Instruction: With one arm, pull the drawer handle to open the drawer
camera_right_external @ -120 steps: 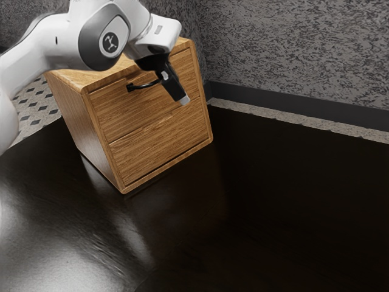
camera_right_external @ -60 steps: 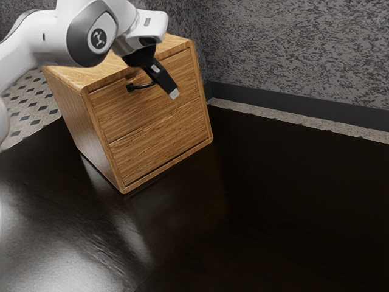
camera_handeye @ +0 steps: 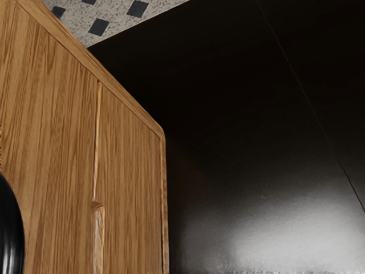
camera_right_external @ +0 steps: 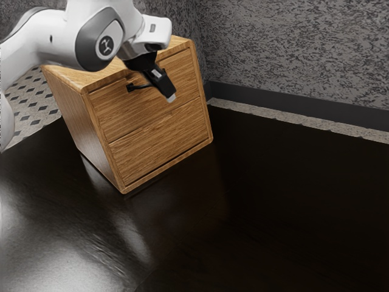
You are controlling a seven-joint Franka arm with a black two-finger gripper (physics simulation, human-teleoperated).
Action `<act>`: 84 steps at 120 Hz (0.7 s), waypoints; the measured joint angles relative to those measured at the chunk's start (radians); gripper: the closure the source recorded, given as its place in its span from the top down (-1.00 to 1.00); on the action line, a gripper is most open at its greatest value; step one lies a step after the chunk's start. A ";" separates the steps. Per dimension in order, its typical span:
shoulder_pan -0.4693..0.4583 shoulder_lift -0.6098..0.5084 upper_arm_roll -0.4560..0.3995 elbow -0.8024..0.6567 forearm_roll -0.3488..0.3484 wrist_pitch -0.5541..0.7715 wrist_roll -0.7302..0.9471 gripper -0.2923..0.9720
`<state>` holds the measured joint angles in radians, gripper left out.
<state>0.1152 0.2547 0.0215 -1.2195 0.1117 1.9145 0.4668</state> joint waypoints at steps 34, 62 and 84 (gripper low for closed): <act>-0.004 0.004 0.002 -0.005 0.087 0.000 -0.033 0.54; -0.007 0.026 0.002 -0.015 0.092 0.001 -0.052 0.54; -0.008 0.022 0.001 -0.005 0.094 0.001 -0.062 0.54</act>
<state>0.1071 0.2769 0.0230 -1.2243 0.2058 1.9155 0.4050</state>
